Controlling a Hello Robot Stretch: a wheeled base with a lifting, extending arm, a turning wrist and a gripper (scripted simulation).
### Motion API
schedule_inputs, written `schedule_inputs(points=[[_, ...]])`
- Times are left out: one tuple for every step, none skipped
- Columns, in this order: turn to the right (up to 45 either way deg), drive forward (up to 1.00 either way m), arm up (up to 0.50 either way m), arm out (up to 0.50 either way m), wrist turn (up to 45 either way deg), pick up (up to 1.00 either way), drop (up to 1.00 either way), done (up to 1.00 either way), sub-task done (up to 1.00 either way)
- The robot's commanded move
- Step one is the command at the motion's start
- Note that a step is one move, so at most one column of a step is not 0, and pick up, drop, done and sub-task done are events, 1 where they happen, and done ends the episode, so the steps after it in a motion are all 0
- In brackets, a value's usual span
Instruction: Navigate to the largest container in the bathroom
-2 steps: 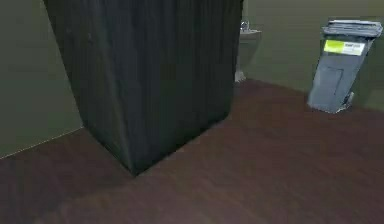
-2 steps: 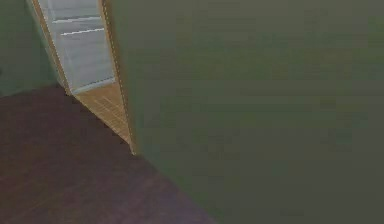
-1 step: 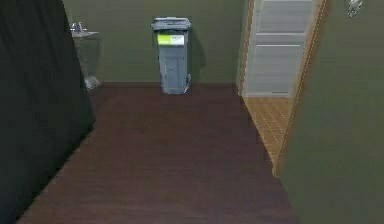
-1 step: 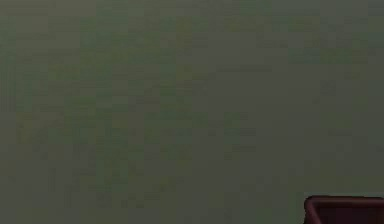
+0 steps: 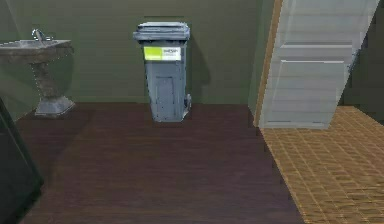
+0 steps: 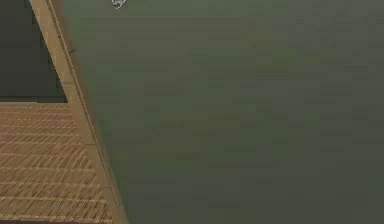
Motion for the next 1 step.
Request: schedule_inputs(points=[[3.0,0.0,0.0,0.0,0.0,0.0,0.0,0.0,0.0]])
